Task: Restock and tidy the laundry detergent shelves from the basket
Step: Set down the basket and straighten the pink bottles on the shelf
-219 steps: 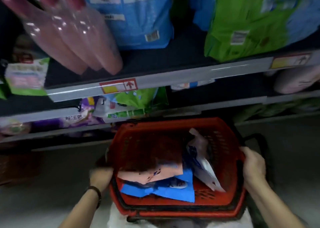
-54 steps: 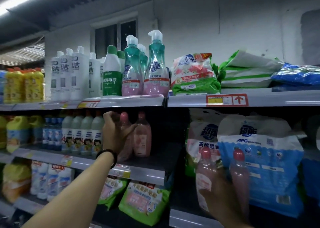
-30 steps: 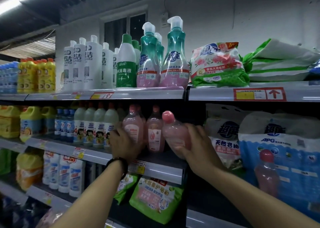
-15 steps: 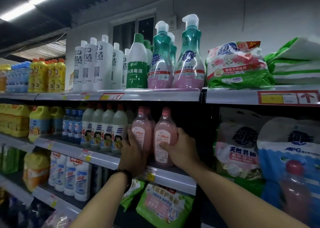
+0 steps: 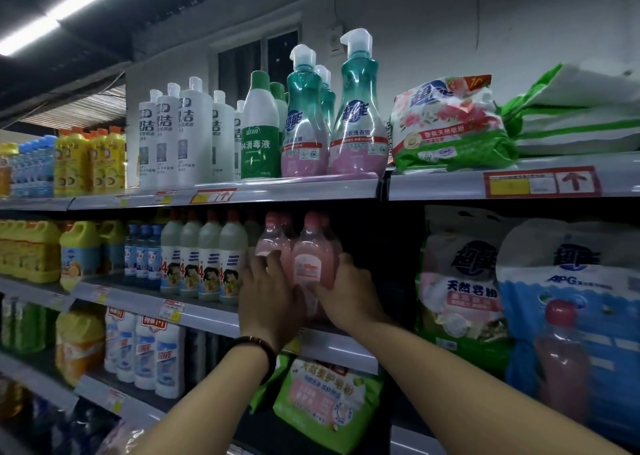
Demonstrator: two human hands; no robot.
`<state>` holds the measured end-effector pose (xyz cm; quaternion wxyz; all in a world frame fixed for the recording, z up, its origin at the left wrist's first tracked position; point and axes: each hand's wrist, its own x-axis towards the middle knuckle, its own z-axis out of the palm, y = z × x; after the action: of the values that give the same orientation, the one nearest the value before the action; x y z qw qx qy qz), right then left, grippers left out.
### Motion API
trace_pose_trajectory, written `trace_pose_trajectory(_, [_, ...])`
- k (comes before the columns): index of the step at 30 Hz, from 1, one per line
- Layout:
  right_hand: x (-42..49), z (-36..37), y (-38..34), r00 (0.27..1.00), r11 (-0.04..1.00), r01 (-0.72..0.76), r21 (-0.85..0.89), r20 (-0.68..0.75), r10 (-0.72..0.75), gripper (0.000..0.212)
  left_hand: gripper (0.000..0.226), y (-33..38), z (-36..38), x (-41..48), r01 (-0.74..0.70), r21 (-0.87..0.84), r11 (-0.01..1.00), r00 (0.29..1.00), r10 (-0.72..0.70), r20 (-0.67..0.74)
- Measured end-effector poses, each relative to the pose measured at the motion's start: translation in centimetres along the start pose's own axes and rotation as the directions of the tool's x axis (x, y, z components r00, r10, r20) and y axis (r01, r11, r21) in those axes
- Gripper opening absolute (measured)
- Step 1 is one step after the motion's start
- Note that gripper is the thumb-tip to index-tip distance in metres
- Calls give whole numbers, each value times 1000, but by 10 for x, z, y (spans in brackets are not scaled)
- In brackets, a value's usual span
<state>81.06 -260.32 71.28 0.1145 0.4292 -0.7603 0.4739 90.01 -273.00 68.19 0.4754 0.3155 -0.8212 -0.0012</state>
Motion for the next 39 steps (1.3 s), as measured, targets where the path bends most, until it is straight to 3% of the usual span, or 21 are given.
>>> trace_pose_trajectory(5, [-27, -43, 10, 997, 987, 60, -151, 51, -53, 26, 37, 59, -18, -30, -55, -109, 993, 998, 59, 33])
trace_pose_trajectory(9, [-61, -101, 32, 993, 946, 117, -303, 45, -109, 23, 24, 107, -20, -65, -118, -226, 967, 982, 147, 117])
trace_pose_trajectory(12, [-92, -147, 57, 989, 931, 113, -348, -49, -139, 12, 18, 141, -12, -93, -145, -358, 922, 957, 223, 187])
trace_pose_trajectory(14, [-111, -174, 78, 983, 937, 67, -342, -141, -121, 9, 22, 163, -5, -112, -158, -409, 899, 929, 276, 247])
trace_pose_trajectory(17, [-134, -204, 106, 961, 937, -21, -348, -265, -77, 18, 35, 198, 6, -136, -71, -456, 887, 884, 267, 384])
trace_pose_trajectory(20, [-152, -227, 128, 945, 924, -182, -337, -318, 70, 32, 57, 232, 18, -157, 8, -486, 874, 833, 263, 487])
trace_pose_trajectory(23, [-157, -234, 151, 953, 922, -272, -274, -209, 219, 45, 66, 257, 33, -170, 103, -509, 855, 801, 232, 552])
trace_pose_trajectory(27, [-159, -230, 181, 964, 958, -267, -107, -15, 267, 35, 59, 279, 46, -177, 188, -572, 798, 824, 189, 534])
trace_pose_trajectory(33, [-158, -236, 201, 960, 962, -271, 36, -65, 272, 26, 55, 285, 51, -176, 192, -637, 747, 859, 186, 477])
trace_pose_trajectory(36, [-151, -241, 206, 966, 965, -256, 59, -25, 258, 31, 60, 272, 53, -165, 168, -681, 712, 806, 299, 511])
trace_pose_trajectory(39, [-146, -239, 202, 964, 966, -239, 98, 145, 224, 38, 54, 253, 47, -146, 178, -729, 661, 666, 464, 584])
